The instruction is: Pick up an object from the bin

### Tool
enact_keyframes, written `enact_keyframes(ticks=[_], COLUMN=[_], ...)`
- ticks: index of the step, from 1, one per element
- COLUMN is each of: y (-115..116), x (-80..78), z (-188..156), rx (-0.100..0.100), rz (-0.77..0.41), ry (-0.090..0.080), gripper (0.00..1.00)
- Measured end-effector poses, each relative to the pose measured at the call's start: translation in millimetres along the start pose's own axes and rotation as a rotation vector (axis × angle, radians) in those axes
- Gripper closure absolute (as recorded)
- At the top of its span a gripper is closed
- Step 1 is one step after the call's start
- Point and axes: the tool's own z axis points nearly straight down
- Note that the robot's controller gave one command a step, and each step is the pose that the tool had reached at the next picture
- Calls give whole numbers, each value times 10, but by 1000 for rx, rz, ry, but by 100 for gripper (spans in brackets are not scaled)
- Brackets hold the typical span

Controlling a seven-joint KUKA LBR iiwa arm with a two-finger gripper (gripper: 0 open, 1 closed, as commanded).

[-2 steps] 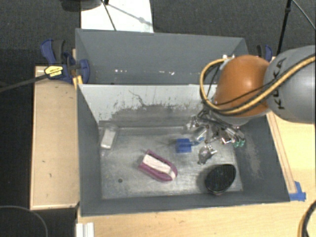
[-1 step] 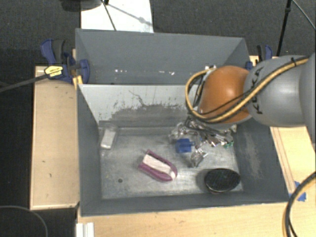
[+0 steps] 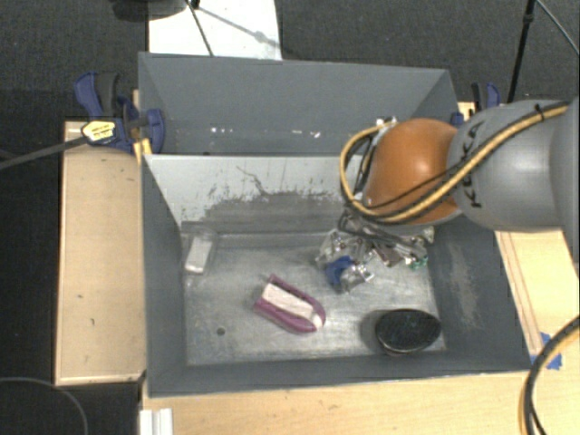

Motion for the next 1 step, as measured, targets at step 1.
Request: enact_keyframes(ticks=[1], y=[107], x=[-55], z=[-1725], rx=[1], rz=[-58], ry=[3], gripper=[100])
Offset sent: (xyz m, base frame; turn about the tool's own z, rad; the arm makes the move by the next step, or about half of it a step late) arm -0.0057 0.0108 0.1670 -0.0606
